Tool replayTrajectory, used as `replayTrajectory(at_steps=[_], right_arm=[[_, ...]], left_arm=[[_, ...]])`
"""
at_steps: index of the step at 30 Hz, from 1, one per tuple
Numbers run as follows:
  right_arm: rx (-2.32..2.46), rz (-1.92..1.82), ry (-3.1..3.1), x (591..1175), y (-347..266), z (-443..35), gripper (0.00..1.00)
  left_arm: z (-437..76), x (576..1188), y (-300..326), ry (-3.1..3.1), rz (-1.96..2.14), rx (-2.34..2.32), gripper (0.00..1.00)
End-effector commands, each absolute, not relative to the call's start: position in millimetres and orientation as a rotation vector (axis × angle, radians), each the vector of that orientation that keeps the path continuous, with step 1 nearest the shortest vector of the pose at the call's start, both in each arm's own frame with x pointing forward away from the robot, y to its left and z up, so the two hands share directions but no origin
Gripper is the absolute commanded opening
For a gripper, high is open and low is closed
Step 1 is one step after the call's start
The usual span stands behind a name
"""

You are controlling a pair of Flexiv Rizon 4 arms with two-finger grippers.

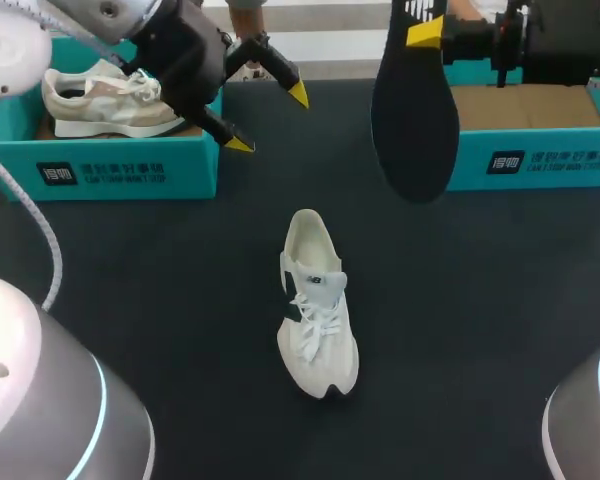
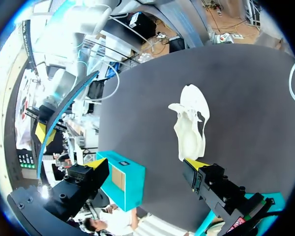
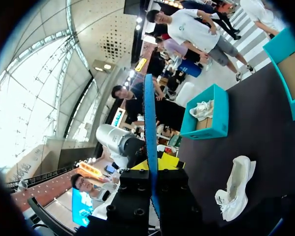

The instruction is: Take the shoe out of the shoebox, open the shoe tongue, remove and reinsert the insole, then place the shoe into the shoebox

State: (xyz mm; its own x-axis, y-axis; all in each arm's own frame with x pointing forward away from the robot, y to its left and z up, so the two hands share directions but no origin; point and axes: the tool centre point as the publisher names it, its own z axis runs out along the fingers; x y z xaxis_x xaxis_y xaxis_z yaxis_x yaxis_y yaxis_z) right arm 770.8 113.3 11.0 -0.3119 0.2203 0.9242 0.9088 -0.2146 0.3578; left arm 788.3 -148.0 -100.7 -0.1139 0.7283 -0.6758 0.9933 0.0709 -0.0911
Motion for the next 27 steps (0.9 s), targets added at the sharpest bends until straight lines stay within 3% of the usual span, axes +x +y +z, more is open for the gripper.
replayTrajectory(at_steps=[1,16,27], right_arm=[[-1.358,-1.572,-1.479,772,115,11,0.0],[-1.419,-1.583,-1.215,806,143,-16,0.0],[-1.464,-1.397,-1.041,822,162,-54,0.0]], left_arm=[[-105,786,-146,1.793,-0.862,1.598,1.0],[-107,781,-156,1.471,-1.029,1.172,1.0],[-102,778,-145,1.321,-1.11,1.158,1.0]])
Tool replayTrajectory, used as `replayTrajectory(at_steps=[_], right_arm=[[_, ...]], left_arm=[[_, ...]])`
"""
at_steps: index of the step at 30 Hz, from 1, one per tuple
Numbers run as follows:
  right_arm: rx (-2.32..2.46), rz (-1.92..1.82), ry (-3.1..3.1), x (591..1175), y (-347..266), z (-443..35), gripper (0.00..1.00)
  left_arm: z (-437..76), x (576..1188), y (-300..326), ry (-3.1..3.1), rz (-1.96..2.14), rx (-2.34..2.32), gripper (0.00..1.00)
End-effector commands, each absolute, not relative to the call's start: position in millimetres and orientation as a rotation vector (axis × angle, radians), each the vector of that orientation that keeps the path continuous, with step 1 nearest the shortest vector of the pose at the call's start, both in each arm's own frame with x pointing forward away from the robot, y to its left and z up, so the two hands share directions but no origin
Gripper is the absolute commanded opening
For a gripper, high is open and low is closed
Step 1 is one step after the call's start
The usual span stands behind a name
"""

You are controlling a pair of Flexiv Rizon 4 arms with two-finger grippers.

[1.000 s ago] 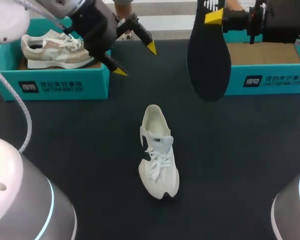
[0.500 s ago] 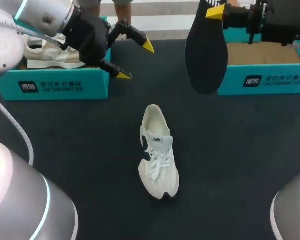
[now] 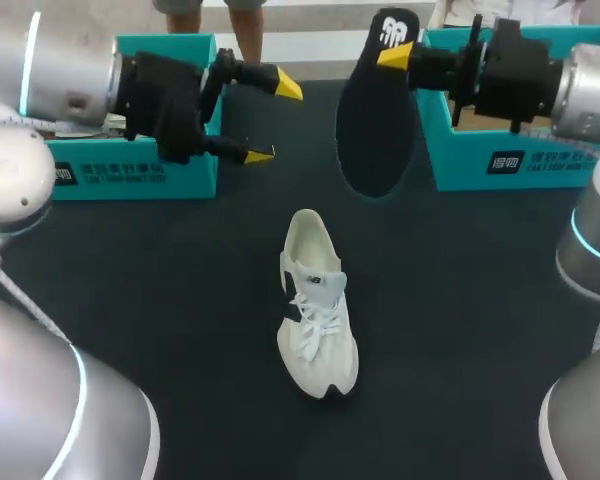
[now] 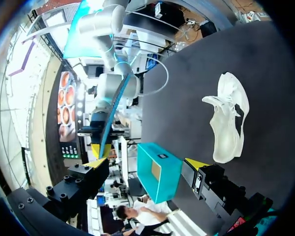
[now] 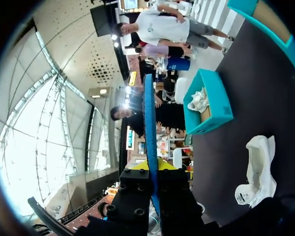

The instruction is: Take the shoe out of the shoebox, open the shoe tongue, remove and reinsert the insole, then place the shoe into the shoebox

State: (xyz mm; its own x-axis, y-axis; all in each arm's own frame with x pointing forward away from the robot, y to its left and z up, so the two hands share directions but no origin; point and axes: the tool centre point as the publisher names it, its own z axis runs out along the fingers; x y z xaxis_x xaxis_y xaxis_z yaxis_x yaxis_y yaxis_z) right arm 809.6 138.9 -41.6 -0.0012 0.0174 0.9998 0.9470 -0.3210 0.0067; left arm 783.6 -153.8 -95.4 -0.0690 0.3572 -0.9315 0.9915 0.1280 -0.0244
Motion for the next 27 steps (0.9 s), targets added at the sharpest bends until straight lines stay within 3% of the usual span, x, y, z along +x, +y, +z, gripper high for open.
replayTrajectory(at_steps=[1,23,24,25,26,27], right_arm=[[-1.466,-1.383,-1.027,823,165,-58,0.0],[-1.467,-1.205,-1.038,830,223,-92,0.0],[-1.468,-1.203,-1.041,830,225,-92,0.0],[-1.466,-1.2,-1.046,830,225,-92,0.0],[-1.466,-1.197,-1.052,830,225,-92,0.0],[-1.467,-1.192,-1.058,829,226,-92,0.0]], left_arm=[[-102,778,-144,1.293,-1.116,1.149,1.0],[-106,781,-176,1.221,-1.178,1.139,1.0],[-107,781,-178,1.216,-1.178,1.14,0.94],[-107,781,-179,1.209,-1.18,1.145,0.81],[-107,781,-180,1.206,-1.18,1.147,0.62],[-107,781,-180,1.2,-1.183,1.152,0.53]])
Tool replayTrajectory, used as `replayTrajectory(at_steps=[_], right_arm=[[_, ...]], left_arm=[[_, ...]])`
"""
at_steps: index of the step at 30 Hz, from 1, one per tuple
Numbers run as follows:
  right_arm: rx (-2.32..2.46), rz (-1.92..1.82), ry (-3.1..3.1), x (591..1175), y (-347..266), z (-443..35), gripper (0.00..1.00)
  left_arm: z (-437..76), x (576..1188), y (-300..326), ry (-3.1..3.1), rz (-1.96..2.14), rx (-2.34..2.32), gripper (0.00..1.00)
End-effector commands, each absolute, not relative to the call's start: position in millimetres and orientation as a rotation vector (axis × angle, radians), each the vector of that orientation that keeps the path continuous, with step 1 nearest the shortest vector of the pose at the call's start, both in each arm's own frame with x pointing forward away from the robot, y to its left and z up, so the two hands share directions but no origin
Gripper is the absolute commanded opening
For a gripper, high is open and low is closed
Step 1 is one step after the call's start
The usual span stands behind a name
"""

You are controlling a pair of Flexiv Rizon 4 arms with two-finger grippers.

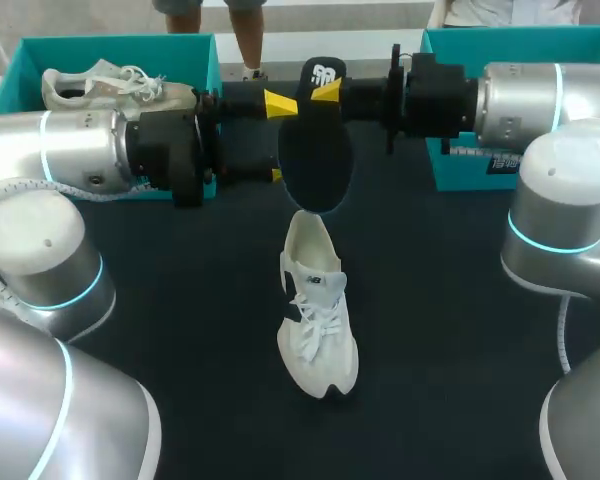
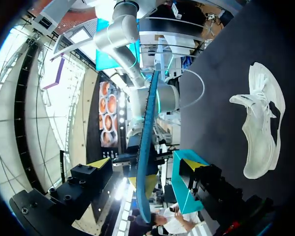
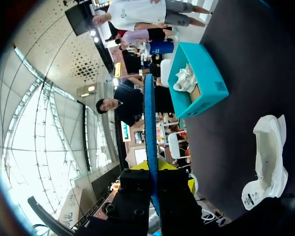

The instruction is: Take the shoe out of the shoebox, open the shoe tongue, remove and reinsert the insole, then place the shoe into the shoebox

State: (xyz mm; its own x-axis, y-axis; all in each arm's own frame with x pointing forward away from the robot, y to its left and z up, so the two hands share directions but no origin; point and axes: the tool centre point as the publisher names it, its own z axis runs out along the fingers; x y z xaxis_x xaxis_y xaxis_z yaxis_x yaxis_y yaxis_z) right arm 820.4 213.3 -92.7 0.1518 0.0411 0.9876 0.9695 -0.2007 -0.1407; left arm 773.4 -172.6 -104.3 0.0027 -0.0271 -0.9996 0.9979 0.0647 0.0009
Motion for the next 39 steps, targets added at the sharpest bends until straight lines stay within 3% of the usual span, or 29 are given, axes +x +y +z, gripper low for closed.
replayTrajectory(at_steps=[1,2,8,11,19,20,21,39], right_arm=[[-1.466,-1.186,-1.063,829,226,-92,0.0],[-1.464,-1.181,-1.067,828,227,-92,0.0],[-1.468,-1.18,-1.064,826,227,-93,0.0],[-1.469,-1.18,-1.061,825,227,-94,0.0],[-1.458,-1.171,-1.099,820,232,-97,0.0],[-1.457,-1.194,-1.123,819,230,-96,0.34],[-1.461,-1.216,-1.112,818,227,-94,1.0],[-1.298,-1.345,-1.406,783,154,-90,1.0]], left_arm=[[-108,781,-181,1.195,-1.181,1.162,0.41],[-109,781,-182,1.194,-1.178,1.166,0.35],[-111,779,-180,1.185,-1.167,1.188,0.2],[-112,779,-180,1.183,-1.163,1.192,0.0],[-112,785,-185,1.181,-1.169,1.153,0.0],[-110,785,-185,1.18,-1.171,1.152,0.0],[-109,784,-184,1.18,-1.174,1.151,0.0],[-94,764,-138,1.2,-1.222,1.157,0.0]])
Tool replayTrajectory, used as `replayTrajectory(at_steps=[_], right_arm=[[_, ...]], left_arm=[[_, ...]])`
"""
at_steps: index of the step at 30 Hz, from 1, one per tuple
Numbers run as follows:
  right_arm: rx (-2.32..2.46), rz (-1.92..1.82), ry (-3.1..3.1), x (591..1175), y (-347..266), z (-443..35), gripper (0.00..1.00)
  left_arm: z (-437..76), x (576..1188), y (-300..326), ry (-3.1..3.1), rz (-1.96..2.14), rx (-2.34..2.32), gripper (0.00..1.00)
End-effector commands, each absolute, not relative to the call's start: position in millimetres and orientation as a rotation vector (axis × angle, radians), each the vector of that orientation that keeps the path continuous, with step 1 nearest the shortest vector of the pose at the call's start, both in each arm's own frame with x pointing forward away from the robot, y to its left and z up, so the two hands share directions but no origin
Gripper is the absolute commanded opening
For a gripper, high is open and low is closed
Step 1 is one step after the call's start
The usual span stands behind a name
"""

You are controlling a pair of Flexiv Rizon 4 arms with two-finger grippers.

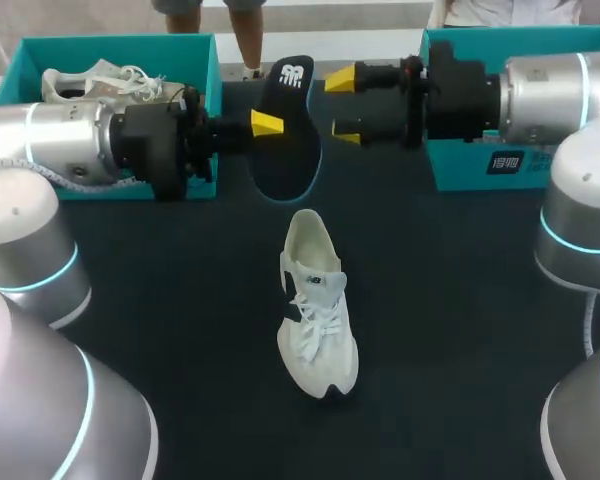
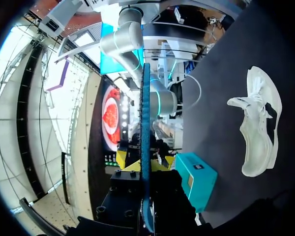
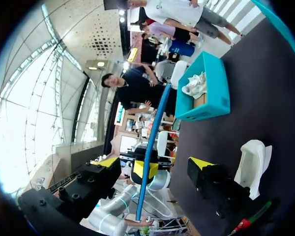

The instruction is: Take the shoe out of the shoebox, open the shoe tongue, remove and reinsert the insole, then place the shoe into the shoebox

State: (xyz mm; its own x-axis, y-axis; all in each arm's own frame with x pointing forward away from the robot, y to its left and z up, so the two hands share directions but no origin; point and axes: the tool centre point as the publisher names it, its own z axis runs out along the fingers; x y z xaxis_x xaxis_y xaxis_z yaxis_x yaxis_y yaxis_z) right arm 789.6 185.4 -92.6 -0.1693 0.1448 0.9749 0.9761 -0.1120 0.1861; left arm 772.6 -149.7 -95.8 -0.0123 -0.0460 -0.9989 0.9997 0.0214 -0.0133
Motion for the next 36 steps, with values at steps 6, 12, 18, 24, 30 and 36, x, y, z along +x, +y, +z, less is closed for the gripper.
replayTrajectory(at_steps=[6,12,18,24,30,36], right_arm=[[-1.234,-1.323,-1.444,782,141,-89,1.0],[-1.246,-1.311,-1.452,782,138,-88,1.0],[-1.246,-1.311,-1.452,782,138,-88,1.0],[-1.246,-1.311,-1.452,782,138,-88,1.0],[-1.246,-1.311,-1.452,782,138,-88,1.0],[-1.246,-1.311,-1.452,782,138,-88,1.0]], left_arm=[[-94,762,-136,1.2,-1.225,1.168,0.0],[-94,762,-138,1.213,-1.201,1.18,0.0],[-94,762,-138,1.213,-1.201,1.18,0.0],[-87,761,-138,1.329,-1.335,1.123,0.0],[-74,754,-136,1.699,-1.578,1.031,0.0],[-77,757,-128,2.082,-1.814,0.78,0.0]])
